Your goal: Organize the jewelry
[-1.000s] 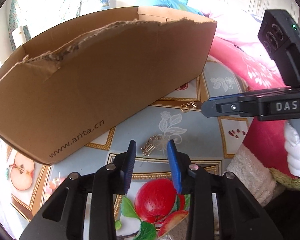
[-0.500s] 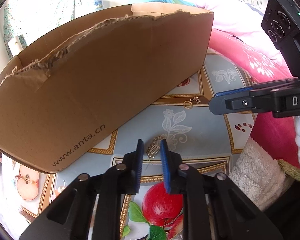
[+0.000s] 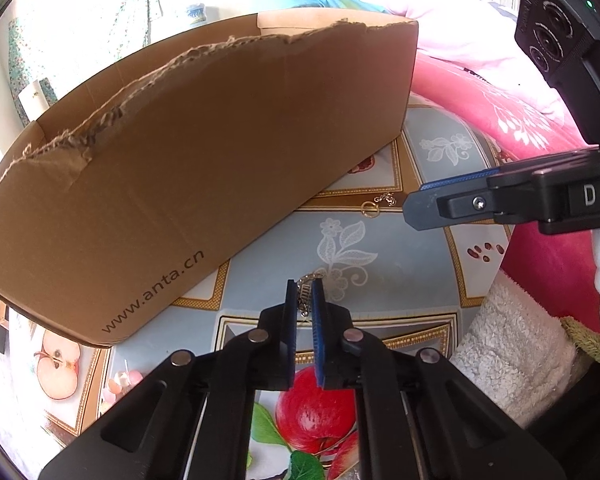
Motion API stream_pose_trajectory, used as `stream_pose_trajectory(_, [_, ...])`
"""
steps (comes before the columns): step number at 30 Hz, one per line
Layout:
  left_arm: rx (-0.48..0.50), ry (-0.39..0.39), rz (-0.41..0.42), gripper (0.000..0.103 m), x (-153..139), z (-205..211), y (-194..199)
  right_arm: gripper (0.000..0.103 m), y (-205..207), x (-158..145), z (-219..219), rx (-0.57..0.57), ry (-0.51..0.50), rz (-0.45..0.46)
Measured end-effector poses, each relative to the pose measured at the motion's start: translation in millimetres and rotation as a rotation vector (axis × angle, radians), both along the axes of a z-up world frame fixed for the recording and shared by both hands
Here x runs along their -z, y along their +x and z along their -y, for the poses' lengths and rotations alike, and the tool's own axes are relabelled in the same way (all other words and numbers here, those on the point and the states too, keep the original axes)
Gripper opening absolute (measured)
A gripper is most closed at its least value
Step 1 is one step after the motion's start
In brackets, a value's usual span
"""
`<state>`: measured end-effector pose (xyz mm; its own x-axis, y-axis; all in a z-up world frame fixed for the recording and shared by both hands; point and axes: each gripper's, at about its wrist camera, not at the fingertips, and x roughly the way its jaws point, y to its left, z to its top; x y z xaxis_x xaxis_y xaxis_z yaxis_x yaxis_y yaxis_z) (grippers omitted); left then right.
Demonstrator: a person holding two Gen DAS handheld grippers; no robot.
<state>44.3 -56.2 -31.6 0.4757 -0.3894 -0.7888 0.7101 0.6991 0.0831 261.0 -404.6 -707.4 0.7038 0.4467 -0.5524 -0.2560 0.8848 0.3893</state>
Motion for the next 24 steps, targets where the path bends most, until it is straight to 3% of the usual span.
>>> stream_pose_trajectory(24, [-0.009, -0.025, 0.025, 0.001, -8, 2, -2, 0.026, -12, -4, 13, 0.012, 0.024, 0.037])
